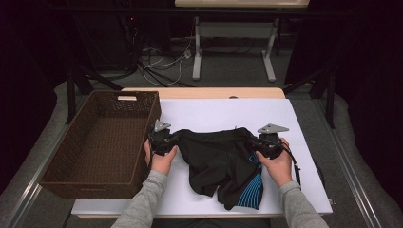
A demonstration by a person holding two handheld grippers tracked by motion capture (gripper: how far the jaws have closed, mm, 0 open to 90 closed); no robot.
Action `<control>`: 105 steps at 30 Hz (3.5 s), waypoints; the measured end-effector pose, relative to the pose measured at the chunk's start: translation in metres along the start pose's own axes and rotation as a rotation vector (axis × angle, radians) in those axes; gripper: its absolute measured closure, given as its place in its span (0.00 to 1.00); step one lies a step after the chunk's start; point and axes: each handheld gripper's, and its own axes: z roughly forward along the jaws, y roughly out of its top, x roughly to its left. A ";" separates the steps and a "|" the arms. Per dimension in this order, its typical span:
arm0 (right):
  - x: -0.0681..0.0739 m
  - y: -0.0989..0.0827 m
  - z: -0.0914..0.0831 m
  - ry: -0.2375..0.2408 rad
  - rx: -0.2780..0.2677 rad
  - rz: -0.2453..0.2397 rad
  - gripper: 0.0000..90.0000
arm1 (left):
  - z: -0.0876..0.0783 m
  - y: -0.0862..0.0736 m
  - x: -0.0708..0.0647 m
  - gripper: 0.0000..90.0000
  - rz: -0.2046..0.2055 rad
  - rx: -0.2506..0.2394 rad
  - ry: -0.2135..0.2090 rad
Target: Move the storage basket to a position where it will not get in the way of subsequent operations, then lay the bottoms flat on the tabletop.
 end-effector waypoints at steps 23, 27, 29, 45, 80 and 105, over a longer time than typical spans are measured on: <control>0.004 -0.026 0.010 0.123 0.080 0.074 0.66 | 0.010 -0.010 0.011 0.93 -0.005 0.028 0.068; 0.002 -0.025 0.008 0.126 0.067 0.087 0.63 | 0.011 -0.011 0.011 0.93 -0.007 0.030 0.072; 0.000 -0.023 0.004 0.120 0.055 0.085 0.61 | 0.011 -0.011 0.010 0.93 -0.006 0.029 0.072; -0.036 -0.008 -0.014 0.027 -0.072 0.216 0.56 | 0.010 -0.010 0.010 0.92 -0.007 0.018 0.071; -0.032 -0.003 0.029 0.019 0.035 0.209 0.59 | 0.010 -0.009 0.008 0.93 -0.003 0.014 0.067; -0.027 -0.010 0.044 0.047 0.107 0.238 0.65 | 0.010 -0.010 0.008 0.92 -0.001 0.007 0.066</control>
